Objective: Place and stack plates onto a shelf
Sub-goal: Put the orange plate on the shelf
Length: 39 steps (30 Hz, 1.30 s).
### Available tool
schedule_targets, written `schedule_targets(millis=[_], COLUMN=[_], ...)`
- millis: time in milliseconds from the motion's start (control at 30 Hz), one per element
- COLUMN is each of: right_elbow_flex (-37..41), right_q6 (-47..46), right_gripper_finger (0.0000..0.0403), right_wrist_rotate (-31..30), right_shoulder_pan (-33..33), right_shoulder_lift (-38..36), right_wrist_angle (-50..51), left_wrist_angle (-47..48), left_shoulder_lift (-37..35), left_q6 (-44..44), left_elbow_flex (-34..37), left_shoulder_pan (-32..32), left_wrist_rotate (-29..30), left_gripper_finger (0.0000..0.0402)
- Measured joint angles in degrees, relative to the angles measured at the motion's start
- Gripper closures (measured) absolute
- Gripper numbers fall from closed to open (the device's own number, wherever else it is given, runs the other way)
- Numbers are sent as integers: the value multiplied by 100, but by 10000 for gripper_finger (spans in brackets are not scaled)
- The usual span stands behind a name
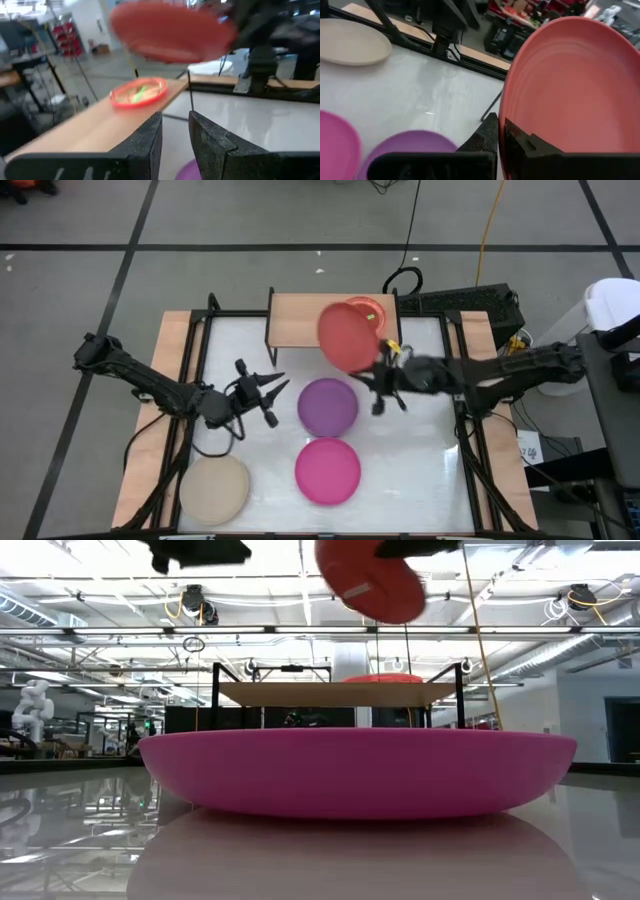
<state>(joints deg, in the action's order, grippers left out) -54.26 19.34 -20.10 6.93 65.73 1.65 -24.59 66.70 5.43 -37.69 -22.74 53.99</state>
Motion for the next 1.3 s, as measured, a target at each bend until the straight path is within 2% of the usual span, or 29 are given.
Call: schedule_targets(millis=[167,333,467,667,800,967,1300], right_elbow_flex=[-783,-1533,-2064,-2519,-2529,-2529,-2531], right_q6=[397,718,934,1028,945,860,723], right_gripper_finger=[403,403,403,403,403,403,390], right_wrist_rotate=[575,1102,1143,1190,1699,2034,2046], right_shoulder_pan=[-721,-1222,-1579,-2078,-2347,-2523,-2523], right_shoulder_lift=[829,1811,2597,3488,3794,3934,3896], right_wrist_angle=[20,-22,-15,-13,-208,-314,-300], left_wrist_angle=[-167,-89,-104,-25,193,351,388], left_shoulder_lift=[-480,-977,-1223,-1347,-1303,-1284,-1269], left_q6=[980,1175,1563,1415,1338,1220,1178], left_elbow_flex=[-2,-2,-2,-2,-2,0,0], left_shoulder_pan=[-94,67,278,476,490,522,547], left_wrist_rotate=[152,294,286,256,201,198,180], left_gripper_finger=[300,300,300,300,300,300,300])
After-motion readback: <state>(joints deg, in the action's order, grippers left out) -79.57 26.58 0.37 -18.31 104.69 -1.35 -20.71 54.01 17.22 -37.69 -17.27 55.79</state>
